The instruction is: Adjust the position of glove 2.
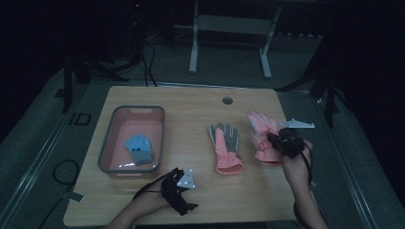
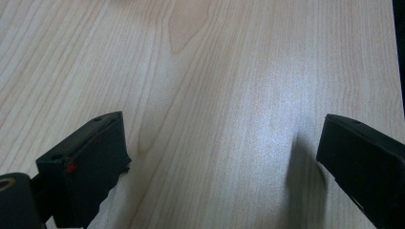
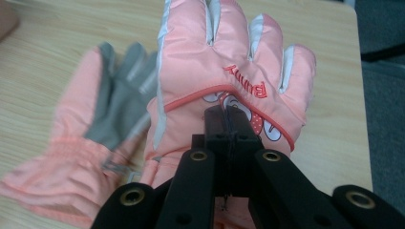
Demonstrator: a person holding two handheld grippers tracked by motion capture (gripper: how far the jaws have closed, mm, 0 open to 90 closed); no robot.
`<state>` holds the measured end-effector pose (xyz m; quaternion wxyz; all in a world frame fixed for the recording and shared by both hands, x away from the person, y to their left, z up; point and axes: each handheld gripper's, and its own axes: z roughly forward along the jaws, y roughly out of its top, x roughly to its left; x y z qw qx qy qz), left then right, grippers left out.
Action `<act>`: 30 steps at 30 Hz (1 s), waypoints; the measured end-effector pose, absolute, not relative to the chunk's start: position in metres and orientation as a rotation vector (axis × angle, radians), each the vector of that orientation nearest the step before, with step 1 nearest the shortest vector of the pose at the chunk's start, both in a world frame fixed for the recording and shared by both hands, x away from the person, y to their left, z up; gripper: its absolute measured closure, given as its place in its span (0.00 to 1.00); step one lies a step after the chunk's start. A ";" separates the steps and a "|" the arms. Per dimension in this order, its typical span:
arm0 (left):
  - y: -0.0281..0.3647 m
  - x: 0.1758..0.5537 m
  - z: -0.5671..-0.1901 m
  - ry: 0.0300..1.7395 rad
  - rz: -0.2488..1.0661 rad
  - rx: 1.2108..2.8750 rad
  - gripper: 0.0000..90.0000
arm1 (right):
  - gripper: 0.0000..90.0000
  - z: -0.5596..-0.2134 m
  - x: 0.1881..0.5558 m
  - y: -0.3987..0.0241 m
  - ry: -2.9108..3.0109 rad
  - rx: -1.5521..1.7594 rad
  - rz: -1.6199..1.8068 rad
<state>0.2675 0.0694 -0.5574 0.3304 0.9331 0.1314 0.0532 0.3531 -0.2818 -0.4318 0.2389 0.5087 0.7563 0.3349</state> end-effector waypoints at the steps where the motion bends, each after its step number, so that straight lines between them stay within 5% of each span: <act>1: 0.069 0.267 -0.557 0.341 0.140 2.442 0.04 | 1.00 -0.427 0.355 -0.272 2.080 1.379 0.929; 15: 0.070 0.266 -0.555 0.354 0.151 2.431 0.04 | 1.00 -0.417 0.351 -0.198 2.129 1.310 0.988; 30: 0.070 0.266 -0.553 0.342 0.157 2.434 0.04 | 1.00 -0.451 0.353 -0.170 2.144 1.381 0.956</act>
